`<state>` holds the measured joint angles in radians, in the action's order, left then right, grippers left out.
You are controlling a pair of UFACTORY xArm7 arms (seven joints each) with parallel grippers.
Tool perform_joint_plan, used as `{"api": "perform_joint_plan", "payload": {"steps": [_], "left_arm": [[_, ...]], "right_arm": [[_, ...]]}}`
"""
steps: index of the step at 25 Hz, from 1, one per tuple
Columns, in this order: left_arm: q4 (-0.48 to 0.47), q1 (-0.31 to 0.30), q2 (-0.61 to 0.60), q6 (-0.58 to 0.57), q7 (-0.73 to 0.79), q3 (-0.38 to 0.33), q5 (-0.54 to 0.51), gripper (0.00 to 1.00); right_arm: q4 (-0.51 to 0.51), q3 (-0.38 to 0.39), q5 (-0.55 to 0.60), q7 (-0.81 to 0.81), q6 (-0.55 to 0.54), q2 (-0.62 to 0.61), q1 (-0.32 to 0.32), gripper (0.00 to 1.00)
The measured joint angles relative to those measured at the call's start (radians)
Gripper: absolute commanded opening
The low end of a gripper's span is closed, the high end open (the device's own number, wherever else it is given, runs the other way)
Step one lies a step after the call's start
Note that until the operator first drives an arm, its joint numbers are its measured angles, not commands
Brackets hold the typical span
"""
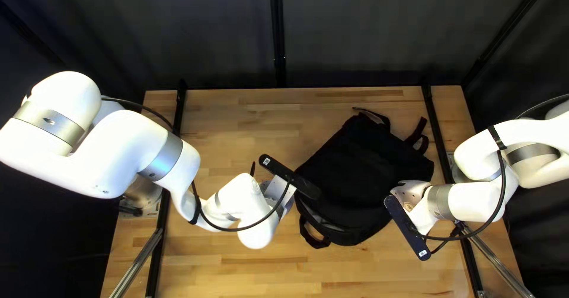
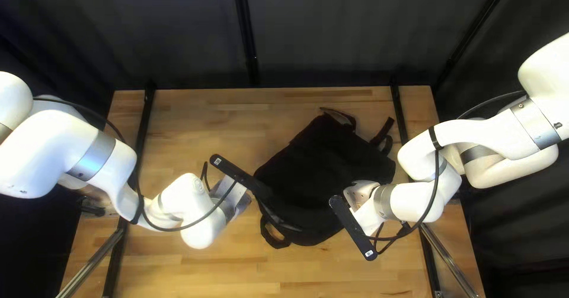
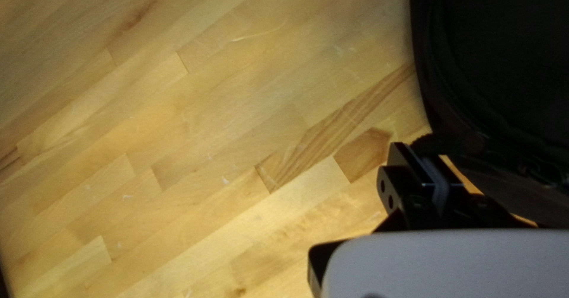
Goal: Remove a lunch box from a kids backpack
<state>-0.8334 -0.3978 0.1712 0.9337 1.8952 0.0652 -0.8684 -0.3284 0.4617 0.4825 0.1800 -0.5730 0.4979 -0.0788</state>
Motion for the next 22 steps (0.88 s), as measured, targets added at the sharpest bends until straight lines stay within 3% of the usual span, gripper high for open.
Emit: {"api": "perform_joint_plan", "payload": {"steps": [22], "left_arm": [[0.040,0.132,-0.020,-0.153,-0.117,0.110,-0.063,0.00]], "right_arm": [[0.010,-0.038,0.017,-0.053,0.044,-0.017,0.013,0.00]]}}
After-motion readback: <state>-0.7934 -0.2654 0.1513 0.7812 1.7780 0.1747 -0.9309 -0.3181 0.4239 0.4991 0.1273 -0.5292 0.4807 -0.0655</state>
